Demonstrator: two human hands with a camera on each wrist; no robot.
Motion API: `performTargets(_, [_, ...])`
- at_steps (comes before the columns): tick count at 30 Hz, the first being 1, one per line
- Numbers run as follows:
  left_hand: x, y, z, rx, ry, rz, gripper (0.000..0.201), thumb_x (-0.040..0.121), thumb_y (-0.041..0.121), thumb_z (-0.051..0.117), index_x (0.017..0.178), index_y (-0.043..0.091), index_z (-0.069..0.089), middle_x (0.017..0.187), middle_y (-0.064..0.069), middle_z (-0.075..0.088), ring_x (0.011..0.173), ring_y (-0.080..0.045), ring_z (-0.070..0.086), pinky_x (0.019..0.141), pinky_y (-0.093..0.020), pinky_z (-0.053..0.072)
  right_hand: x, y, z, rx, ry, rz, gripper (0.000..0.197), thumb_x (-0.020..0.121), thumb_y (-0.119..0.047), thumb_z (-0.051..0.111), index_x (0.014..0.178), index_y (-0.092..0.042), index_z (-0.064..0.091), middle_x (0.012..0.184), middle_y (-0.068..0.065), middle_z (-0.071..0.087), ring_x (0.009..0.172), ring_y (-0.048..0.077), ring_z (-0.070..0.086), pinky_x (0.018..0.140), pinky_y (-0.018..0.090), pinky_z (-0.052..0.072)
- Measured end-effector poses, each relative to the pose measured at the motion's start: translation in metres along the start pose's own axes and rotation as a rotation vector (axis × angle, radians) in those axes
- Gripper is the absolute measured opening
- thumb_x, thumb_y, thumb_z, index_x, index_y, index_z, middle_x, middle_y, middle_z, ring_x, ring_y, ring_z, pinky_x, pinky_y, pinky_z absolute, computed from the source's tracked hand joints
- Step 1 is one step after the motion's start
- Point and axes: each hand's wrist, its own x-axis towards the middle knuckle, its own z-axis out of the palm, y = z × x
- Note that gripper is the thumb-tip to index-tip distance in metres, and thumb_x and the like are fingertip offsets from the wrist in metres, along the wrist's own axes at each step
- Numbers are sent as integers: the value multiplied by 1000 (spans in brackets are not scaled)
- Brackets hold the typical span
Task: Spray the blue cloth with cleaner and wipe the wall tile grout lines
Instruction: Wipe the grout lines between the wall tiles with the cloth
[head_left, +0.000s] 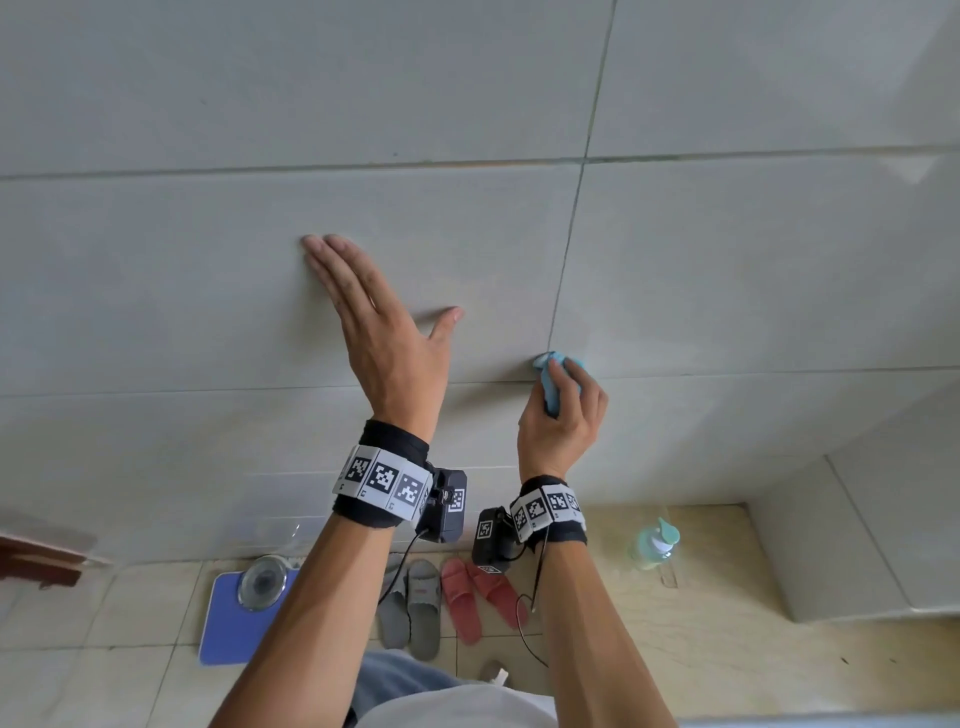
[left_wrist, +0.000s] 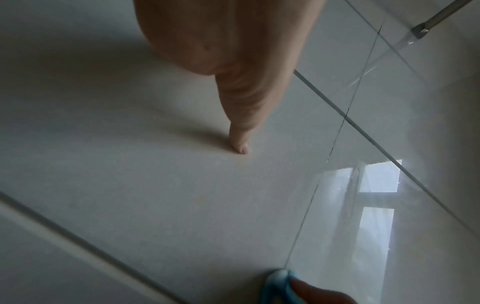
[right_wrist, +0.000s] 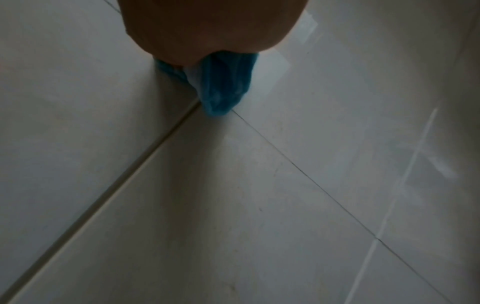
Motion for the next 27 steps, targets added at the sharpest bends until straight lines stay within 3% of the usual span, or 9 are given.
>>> performTargets(4, [0,2,-1,-17,-1,1,134,75,50,88,159,-13,5,167,-35,-1,158,-46,1,131,-35,5,9,-5,-14,58,-56,35,25,86,4,78,107,-7,78,117,8,70,106,29,61,90,35,54])
performTargets(6, [-2,1,-3,-46,-3,4,129,78,48,86,160,-11,6,168,-34,0,158,-44,2,130,-30,2,29,-12,-22,106,40,36,20,90,-4,78,110,-3,77,117,12,70,108,30,63,95,30,52])
performTargets(9, [-3,-10,-7,-85,18,22,116,84,43,83,162,-5,12,170,-28,5,160,-39,6,128,-25,3,72,-23,-30,179,245,42,20,92,-6,78,109,3,75,116,18,69,109,33,66,96,36,55])
performTargets(11, [-2,-18,-10,-74,32,43,109,86,38,81,163,-1,16,171,-24,9,160,-36,10,128,-25,7,94,-34,-31,241,288,9,20,92,-5,79,109,4,75,116,19,70,108,33,67,96,37,57])
performTargets(16, [-2,-21,-13,-32,47,64,102,87,32,81,163,1,20,171,-22,13,159,-35,14,129,-31,15,77,-49,-9,157,180,-129,15,91,-11,83,104,-5,81,113,9,74,101,31,66,89,46,56])
performTargets(21, [-1,-20,-10,-30,55,59,101,88,34,80,163,0,21,171,-22,14,159,-36,14,130,-38,20,20,-22,7,36,93,-77,20,87,-3,84,105,-11,82,113,6,75,96,31,65,85,39,56])
performTargets(27, [-2,-20,-9,-32,56,47,102,88,37,80,163,2,21,171,-21,14,159,-35,14,129,-36,20,-44,27,-2,-19,-115,256,19,86,-2,81,102,-12,79,112,0,72,100,24,61,82,42,56])
